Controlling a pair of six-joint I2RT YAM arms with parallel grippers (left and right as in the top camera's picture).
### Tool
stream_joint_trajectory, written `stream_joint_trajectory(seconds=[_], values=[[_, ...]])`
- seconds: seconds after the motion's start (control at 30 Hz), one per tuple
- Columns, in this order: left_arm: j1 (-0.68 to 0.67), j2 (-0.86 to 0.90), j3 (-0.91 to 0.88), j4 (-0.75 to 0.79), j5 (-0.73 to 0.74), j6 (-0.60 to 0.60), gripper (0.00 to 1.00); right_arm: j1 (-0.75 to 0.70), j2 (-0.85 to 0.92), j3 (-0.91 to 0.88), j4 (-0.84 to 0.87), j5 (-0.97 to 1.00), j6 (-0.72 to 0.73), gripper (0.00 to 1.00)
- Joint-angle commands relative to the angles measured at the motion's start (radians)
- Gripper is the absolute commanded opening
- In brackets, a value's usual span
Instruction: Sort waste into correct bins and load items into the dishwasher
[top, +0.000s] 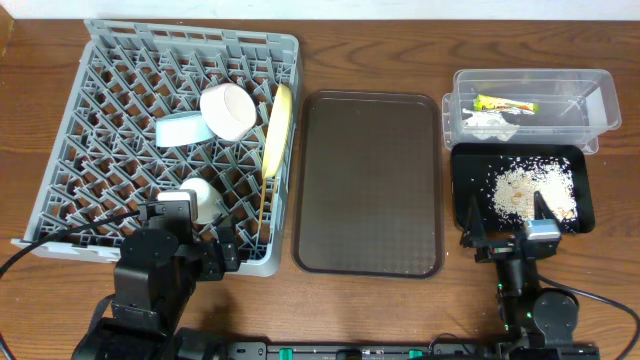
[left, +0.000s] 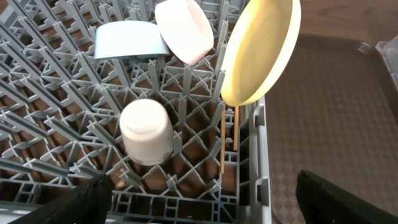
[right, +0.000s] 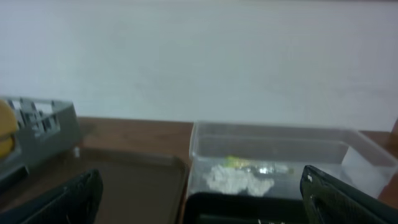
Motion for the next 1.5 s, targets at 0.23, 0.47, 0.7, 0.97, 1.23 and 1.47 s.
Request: stream_joint_trajectory(seconds=[0.23, 0.47, 0.7, 0.97, 1.23, 1.47], values=[[-0.006, 0.000, -0.006, 0.000, -0.005, 0.010, 0.95, -0.005, -0.018, -0.016, -0.144, -0.008, -0.034, 0.99], [-0.006, 0.000, -0.006, 0.000, -0.005, 0.010, 0.95, -0.005, -0.018, -0.016, -0.144, -0.008, -0.034, 0.99], [-0.006, 0.000, -0.006, 0.000, -0.005, 0.010, 0.95, -0.005, -0.018, -0.016, -0.144, -0.008, -0.034, 0.99], [-0.005, -0.003, -0.007, -0.002, -0.005, 0.010, 0.95, -0.005, -0.018, -0.016, -0.144, -0.008, -0.034, 0.99], [0.100, -0.222, -0.274, 0.195, 0.038, 0.021, 0.95, -0.005, -0.018, -0.016, -0.144, -0.008, -0.034, 0.99], [0.114, -0.461, -0.690, 0.761, 0.053, 0.022, 0.95, -0.005, -0.018, -0.016, -0.144, -0.008, -0.034, 0.99]])
